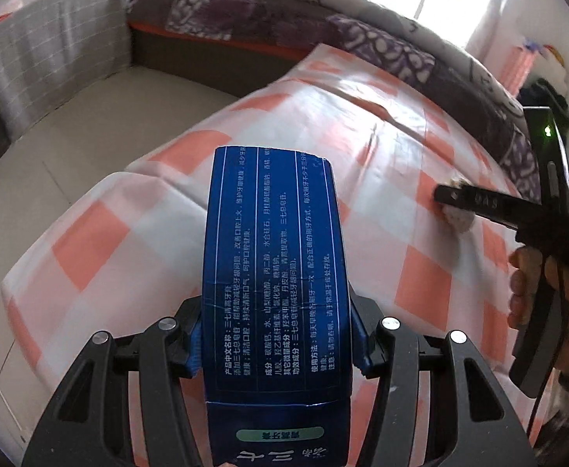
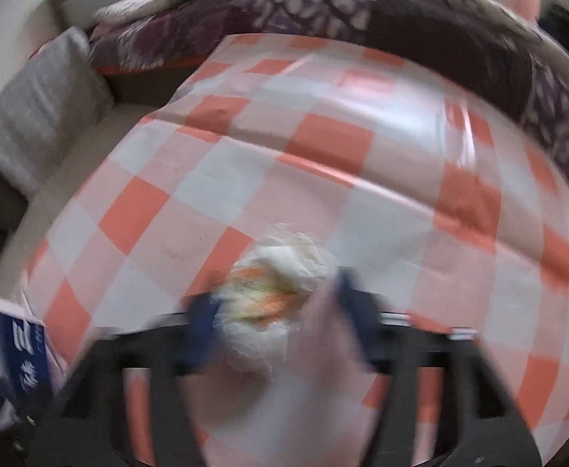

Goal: Collect trash
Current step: 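Grasp the blue medicine box with the left tool while the right tool grasps the white tissue bundle, then carry the box and tissue bundle over the white bin and open both tools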

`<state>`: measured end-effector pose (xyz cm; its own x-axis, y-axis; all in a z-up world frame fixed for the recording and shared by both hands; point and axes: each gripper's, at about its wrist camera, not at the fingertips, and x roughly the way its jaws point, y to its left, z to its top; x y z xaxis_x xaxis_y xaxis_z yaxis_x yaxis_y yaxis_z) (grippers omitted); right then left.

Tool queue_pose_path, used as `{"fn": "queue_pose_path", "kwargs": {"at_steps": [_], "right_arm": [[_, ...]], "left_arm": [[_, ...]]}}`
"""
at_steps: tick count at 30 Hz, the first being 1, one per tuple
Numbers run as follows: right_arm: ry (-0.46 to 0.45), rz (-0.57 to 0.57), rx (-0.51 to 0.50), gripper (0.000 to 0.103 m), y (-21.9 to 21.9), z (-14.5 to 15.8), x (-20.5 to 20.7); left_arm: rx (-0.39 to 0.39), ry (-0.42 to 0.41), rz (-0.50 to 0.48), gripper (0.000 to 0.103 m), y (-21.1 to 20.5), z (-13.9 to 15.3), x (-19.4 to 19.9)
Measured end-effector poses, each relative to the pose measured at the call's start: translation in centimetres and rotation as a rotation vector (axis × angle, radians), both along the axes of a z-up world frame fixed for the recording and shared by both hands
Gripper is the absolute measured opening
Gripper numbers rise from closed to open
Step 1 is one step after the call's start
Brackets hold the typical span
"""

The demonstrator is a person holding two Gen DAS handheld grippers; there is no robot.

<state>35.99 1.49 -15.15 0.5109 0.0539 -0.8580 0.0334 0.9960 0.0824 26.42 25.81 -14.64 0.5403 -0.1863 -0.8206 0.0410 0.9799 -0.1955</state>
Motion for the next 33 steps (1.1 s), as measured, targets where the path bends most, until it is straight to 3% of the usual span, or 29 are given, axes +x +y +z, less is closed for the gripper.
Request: {"fn": "queue_pose_path", "kwargs": {"at_steps": [3,15,19,24,30,31,33], "right_arm": [[-0.018,0.000,0.056,0.032,-1.7,2.1,-1.5],[-0.196,-0.050,0.052,0.032,-9.7,13.0,-12.3],[-0.206,-0.084,0.065,0.033,-12.3,14.6,-14.7],[-0.232,-0.136,0.051,0.033,-15.6,15.2,-18.0],[-0.249,-0.206,0.042,0.033,-19.8,13.8,-20.9],[-0.239,-0.220,0.042,0.033,-20.6,13.5,-21.0],[-0.226,-0.242,0.059,0.033,-21.8,13.3,-21.1]], "left_arm": [[-0.011,-0.005,0.047,0.055,-0.5,1.7,-0.4],[-0.084,-0.133,0.127,0.055,-6.6,16.6,-3.5],[-0.079,-0.109,0.152,0.055,-9.9,19.0,-4.3],[-0.108,-0.098,0.202,0.055,-12.8,18.6,-5.5],[-0.042,-0.149,0.209,0.055,-16.2,14.8,-7.1],[-0.043,-0.124,0.210,0.055,-16.6,14.2,-6.9],[-0.112,-0.119,0.182,0.055,-17.1,14.2,-6.5]]}}
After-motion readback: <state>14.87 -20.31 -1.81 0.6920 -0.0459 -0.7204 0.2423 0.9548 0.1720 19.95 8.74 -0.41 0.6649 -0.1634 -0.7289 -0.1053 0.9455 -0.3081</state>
